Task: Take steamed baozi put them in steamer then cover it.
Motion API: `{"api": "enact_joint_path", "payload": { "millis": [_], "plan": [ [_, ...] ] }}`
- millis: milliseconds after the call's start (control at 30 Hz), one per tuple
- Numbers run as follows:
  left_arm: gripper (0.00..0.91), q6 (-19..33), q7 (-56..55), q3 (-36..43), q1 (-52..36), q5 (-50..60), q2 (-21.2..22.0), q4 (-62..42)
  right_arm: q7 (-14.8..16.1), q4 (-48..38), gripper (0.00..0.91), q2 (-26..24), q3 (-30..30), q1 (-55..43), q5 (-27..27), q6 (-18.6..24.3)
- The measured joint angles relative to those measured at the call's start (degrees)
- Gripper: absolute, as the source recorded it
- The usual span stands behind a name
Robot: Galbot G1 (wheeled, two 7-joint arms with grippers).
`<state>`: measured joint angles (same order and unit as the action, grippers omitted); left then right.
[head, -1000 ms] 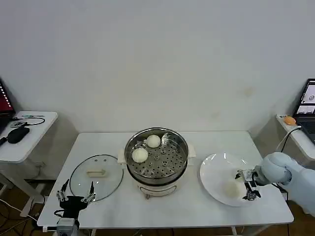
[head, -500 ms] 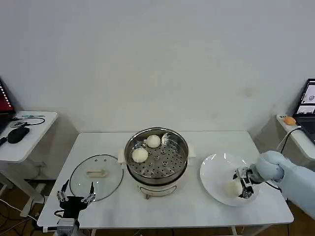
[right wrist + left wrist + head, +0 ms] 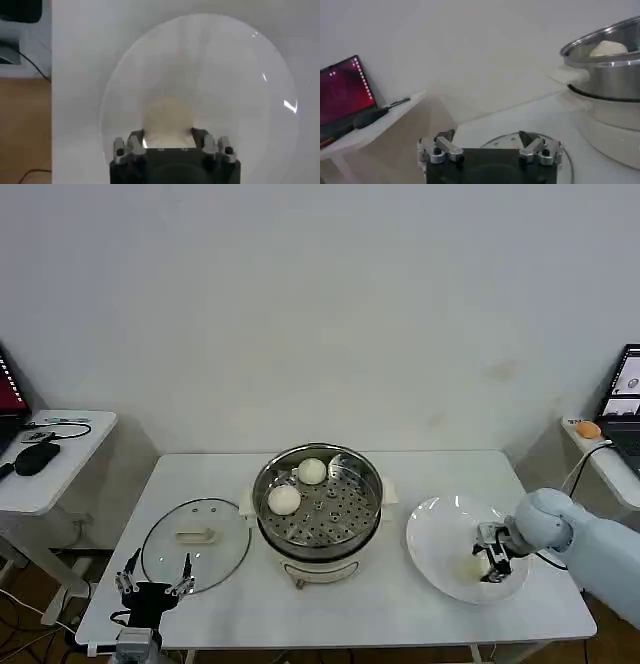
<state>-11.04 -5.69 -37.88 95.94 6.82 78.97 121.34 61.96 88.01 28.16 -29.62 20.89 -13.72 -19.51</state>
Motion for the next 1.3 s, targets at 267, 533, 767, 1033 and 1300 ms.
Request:
{"api": "enact_joint_path", "payload": {
  "millis": [267, 533, 767, 1033, 1300],
  "plan": [
    [0.907, 0.0, -0.1, 0.0, 0.3, 0.0, 0.1, 0.7, 0.6, 1.3, 0.564, -1.2, 0.0, -0.8, 0.9, -0.4],
    [0.907, 0.0, -0.1, -0.3, 0.4, 0.0, -0.3, 1.0, 0.7, 2.0, 0.574, -2.7, 0.2, -3.6, 2.6, 0.2],
    [0.907, -0.1, -0.1, -1.0, 0.3, -0.5, -0.6, 1.1, 1.2, 1.5, 0.564, -2.6, -2.3, -10.8, 5.0, 0.6],
    [0.907, -0.1, -0.2, -1.3, 0.7, -0.6, -0.5, 1.6, 1.2, 1.1, 0.564, -0.1, -10.5, -25.8, 9.4, 0.2],
    [0.907, -0.1, -0.2, -2.1, 1.1, -0.6, -0.1, 2.1, 0.4, 0.7, 0.564, 6.6, -19.3, -39.8, 13.8, 0.7]
  ]
}}
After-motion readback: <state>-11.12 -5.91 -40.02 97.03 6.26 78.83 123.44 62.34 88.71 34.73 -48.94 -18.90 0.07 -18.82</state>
